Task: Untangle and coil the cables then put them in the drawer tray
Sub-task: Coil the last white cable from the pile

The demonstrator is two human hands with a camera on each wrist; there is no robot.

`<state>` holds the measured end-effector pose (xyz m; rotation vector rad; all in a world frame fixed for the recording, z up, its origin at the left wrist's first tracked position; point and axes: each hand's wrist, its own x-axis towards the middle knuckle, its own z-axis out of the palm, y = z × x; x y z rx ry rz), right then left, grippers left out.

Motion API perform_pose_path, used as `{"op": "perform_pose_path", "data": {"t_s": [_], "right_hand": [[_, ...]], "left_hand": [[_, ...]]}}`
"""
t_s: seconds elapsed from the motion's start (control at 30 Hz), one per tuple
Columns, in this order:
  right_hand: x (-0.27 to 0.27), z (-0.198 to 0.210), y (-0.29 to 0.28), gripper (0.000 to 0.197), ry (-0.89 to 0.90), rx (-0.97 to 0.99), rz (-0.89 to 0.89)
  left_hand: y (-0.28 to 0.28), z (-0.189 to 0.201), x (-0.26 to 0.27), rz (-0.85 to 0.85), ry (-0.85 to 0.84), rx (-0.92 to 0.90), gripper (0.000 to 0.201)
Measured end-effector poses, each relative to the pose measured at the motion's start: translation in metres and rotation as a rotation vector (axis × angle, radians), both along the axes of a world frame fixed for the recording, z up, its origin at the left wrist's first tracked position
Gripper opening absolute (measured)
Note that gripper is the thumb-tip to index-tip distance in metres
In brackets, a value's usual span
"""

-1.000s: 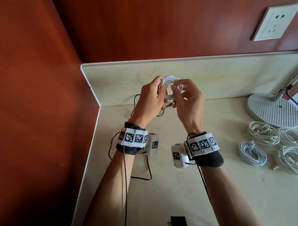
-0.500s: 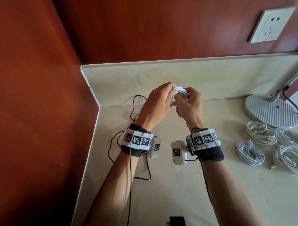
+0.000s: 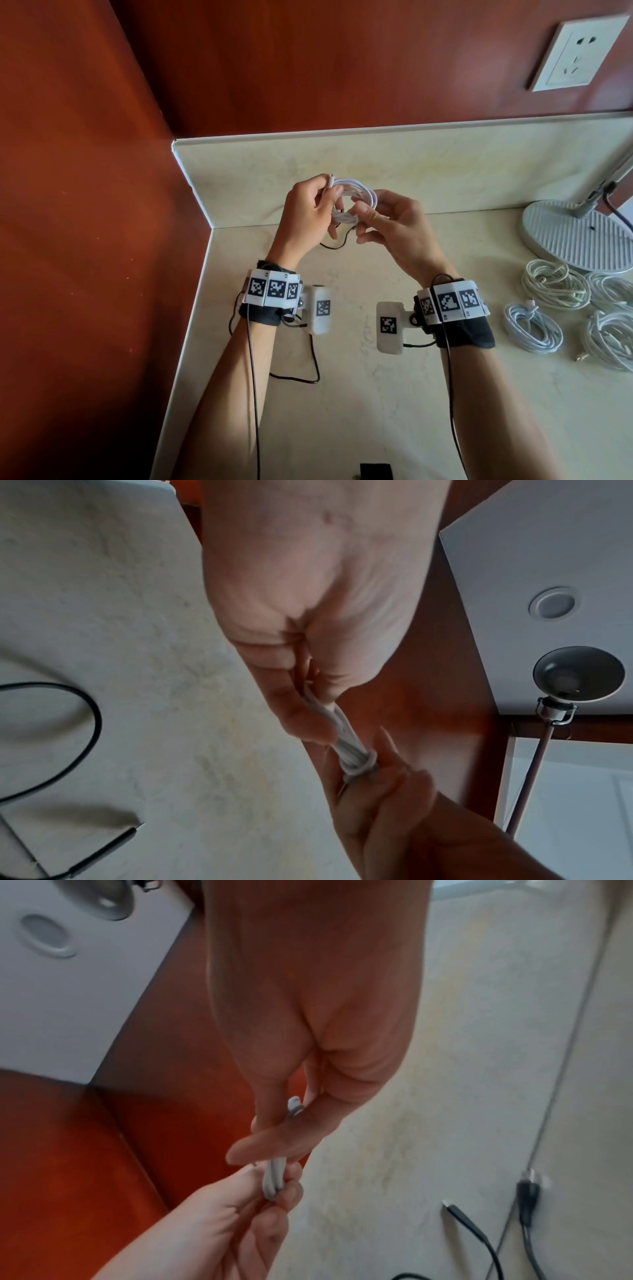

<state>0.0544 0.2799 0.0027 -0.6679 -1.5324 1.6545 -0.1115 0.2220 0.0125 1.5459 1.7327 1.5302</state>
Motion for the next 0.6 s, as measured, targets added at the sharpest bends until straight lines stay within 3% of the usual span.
{"op": "perform_pose_path", "data": {"t_s": [0.27, 0.4, 0.6], "right_hand": [[0.011, 0.002, 0.005, 0.041, -0.179, 0.227, -0.197], [0.028, -0.003, 0.010, 0.036, -0.376, 0.309, -0.290], [0.091, -0.018, 0.017, 0.028, -0.555, 0.271, -0.420]], "left_hand": [[0.002, -0.004, 0.010, -0.019, 0.014, -0.011, 0.029], [0.003, -0.012, 0.025, -0.072, 0.004, -0.033, 0.026], [0.019, -0.033, 0.080, -0.292, -0.155, -0.252, 0.028]]}}
